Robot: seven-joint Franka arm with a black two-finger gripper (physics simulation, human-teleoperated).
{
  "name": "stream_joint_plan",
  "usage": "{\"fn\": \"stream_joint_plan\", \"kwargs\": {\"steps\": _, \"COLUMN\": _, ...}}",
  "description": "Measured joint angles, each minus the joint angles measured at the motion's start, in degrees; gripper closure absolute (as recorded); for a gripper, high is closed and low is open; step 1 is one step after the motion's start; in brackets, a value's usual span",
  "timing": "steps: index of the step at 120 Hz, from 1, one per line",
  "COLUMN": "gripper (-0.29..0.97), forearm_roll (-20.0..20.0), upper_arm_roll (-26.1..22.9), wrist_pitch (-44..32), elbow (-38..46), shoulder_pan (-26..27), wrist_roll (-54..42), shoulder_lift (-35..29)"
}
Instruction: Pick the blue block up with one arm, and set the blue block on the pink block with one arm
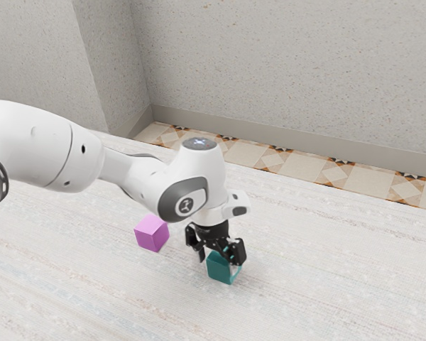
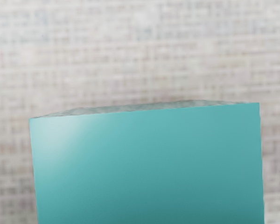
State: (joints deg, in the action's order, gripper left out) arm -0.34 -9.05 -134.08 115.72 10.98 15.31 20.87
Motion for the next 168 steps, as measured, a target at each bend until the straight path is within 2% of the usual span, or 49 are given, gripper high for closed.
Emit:
{"fn": "stream_joint_plan", "kwargs": {"steps": 49, "gripper": 0.0, "forearm_roll": 0.47, "upper_arm_roll": 0.03, "wrist_pitch": 1.41, "elbow": -3.34, "shoulder_pan": -0.04, "wrist_roll": 0.03, "shoulder_lift": 2.48}}
{"fn": "stream_joint_plan", "kwargs": {"steps": 84, "gripper": 0.0, "forearm_roll": 3.12, "upper_arm_roll": 0.0, "wrist_pitch": 2.84, "elbow": -5.55, "shoulder_pan": 0.0, "wrist_roll": -0.08, "shoulder_lift": 3.49}}
{"fn": "stream_joint_plan", "kwargs": {"steps": 114, "gripper": 0.0, "forearm_roll": 3.7, "upper_arm_roll": 0.05, "wrist_pitch": 3.42, "elbow": -5.05, "shoulder_pan": -0.08, "wrist_roll": -0.12, "shoulder_lift": 3.29}}
{"fn": "stream_joint_plan", "kwargs": {"steps": 168, "gripper": 0.13, "forearm_roll": 3.72, "upper_arm_roll": 0.0, "wrist_pitch": 4.33, "elbow": -5.07, "shoulder_pan": -0.09, "wrist_roll": -0.01, "shoulder_lift": 3.25}}
